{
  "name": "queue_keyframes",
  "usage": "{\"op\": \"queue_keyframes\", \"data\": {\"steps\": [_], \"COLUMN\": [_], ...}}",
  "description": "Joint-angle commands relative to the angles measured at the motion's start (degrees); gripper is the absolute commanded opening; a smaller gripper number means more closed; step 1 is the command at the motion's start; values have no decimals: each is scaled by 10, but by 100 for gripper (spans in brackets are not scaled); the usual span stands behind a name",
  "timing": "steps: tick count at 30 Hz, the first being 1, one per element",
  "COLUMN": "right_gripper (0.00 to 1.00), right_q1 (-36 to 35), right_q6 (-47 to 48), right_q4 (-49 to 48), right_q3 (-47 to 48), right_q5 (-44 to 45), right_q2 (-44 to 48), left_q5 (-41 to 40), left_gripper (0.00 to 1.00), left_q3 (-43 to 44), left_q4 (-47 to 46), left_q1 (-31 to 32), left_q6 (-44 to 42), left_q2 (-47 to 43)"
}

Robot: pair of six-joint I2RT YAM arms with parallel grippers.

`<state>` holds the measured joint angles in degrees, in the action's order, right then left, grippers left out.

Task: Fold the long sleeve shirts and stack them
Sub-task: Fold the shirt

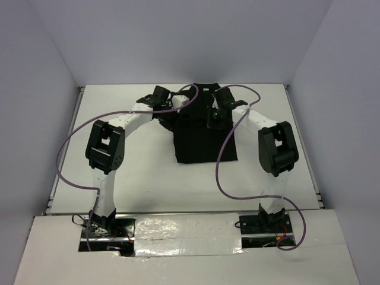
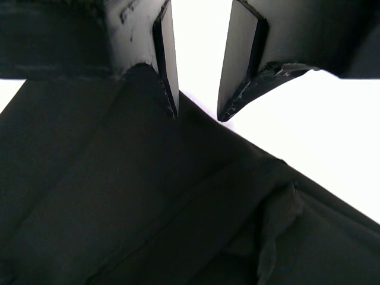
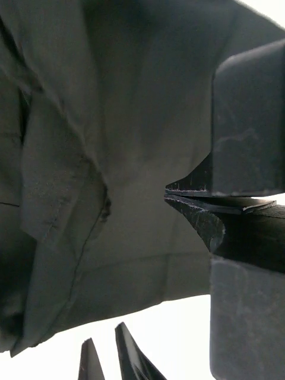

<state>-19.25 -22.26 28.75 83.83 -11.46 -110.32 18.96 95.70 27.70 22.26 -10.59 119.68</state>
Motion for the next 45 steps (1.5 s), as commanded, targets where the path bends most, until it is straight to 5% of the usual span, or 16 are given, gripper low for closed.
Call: {"op": "queue_keyframes", "data": {"steps": [1, 29, 38, 45], "right_gripper": [0, 0, 17, 23], "right_q1": [4, 75, 114, 116], "right_q6": [-38, -117, -31, -26], "right_q4": [-38, 61, 27, -13], "right_q3": [11, 422, 261, -38], "right_q5": [-8, 77, 58, 29], "right_q2": [-43, -279, -104, 84], "left_q5": [13, -5, -41, -16], "left_gripper": [45, 45, 49, 49], "left_q3": [-3, -1, 104, 115], "left_q4": [-21, 10, 14, 8], "left_q1": [-3, -6, 10, 23], "left_q6": [29, -14, -102, -131], "left_q2": [-2, -16, 57, 71]}}
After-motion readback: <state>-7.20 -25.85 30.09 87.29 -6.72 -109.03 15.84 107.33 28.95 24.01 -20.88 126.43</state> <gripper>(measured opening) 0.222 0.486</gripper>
